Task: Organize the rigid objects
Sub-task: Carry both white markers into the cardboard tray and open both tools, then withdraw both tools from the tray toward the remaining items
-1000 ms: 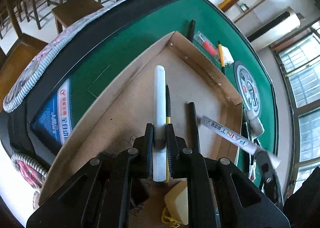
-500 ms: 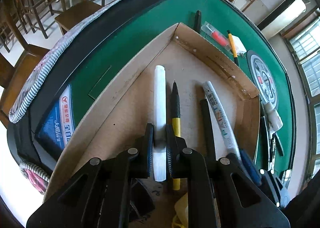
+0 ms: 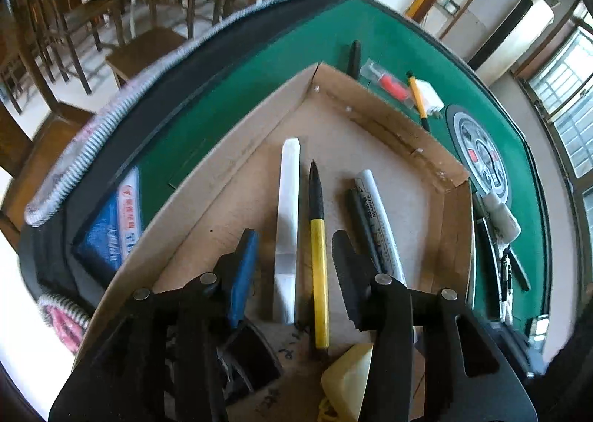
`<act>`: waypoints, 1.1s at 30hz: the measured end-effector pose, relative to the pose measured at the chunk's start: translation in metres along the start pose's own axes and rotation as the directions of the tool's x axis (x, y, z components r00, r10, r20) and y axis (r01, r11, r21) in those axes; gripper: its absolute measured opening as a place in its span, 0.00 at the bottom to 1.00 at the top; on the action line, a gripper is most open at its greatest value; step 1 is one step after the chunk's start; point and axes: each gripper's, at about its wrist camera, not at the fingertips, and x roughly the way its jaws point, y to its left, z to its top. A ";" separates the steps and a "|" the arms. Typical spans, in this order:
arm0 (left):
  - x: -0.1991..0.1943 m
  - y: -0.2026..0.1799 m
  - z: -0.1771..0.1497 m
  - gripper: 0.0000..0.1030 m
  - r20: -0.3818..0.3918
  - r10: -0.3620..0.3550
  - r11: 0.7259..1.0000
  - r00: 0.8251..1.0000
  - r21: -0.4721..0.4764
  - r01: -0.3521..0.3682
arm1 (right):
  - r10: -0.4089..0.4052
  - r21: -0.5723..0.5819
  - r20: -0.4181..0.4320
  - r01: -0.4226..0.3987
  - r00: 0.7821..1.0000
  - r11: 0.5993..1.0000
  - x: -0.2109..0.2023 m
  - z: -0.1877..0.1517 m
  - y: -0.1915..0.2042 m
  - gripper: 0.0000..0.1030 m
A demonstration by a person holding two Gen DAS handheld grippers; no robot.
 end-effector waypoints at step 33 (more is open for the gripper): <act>-0.016 -0.181 -0.102 0.60 -0.063 -0.182 0.937 0.981 0.292 0.193 | -0.115 0.186 -0.001 0.113 0.993 0.976 -0.107 -0.115 -0.110 0.75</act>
